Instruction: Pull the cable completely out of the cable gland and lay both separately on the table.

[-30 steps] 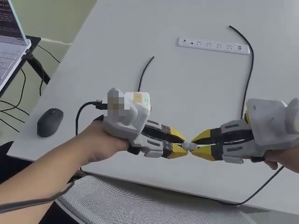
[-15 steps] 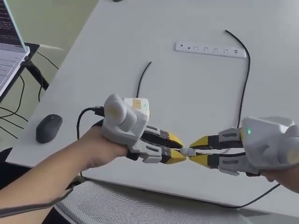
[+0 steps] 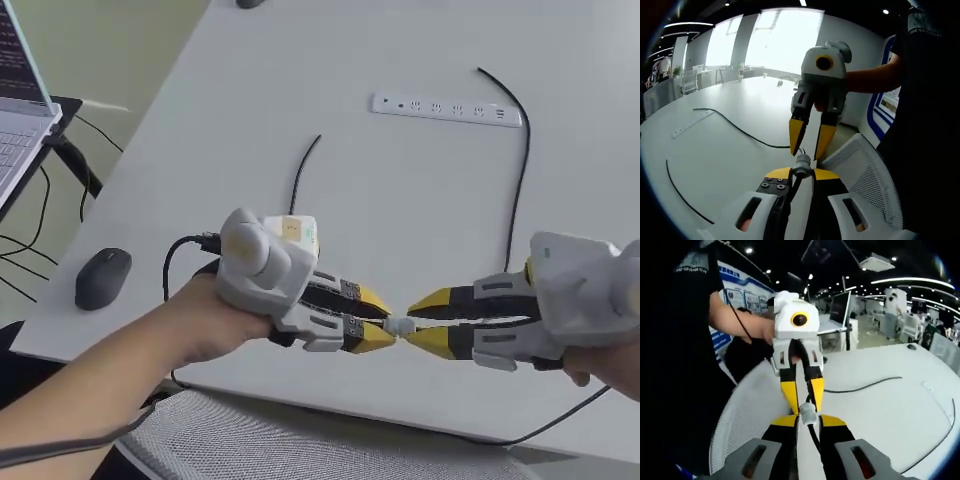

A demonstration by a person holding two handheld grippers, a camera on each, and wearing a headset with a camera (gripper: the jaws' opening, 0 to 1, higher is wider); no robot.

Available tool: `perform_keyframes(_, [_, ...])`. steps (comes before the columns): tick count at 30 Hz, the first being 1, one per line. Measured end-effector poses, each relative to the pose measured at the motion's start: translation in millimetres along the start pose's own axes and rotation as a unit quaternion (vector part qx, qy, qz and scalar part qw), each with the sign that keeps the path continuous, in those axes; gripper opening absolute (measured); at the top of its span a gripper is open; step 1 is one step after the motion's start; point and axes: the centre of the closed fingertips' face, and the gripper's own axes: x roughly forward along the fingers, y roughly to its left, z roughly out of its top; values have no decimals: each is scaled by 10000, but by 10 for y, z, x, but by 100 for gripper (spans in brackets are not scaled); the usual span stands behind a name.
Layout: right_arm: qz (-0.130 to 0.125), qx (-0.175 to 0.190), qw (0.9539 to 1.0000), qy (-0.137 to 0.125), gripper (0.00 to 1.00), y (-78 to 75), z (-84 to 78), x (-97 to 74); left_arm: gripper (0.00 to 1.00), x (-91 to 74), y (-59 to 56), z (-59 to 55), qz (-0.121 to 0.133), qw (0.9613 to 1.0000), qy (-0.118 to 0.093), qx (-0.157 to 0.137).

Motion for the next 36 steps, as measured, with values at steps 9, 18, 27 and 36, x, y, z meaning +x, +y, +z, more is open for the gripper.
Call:
perform_keyframes(9, [1015,2260,9677,-472,21,-22,97,-76,15,4,-26,23,15,9997,-5,251])
perform_keyframes(18, [1420,2730,9512,-243,19,-13,-37,45,15,20,-30,11,6,9995,45,313])
perform_keyframes(27, [1645,2870,9435,-204,13,46,-79,82,15,32,-12,11,23,9995,61,301])
perform_keyframes(36, [1727,2699,9470,-230,8,58,-37,81,15,20,-1,4,70,9995,57,295])
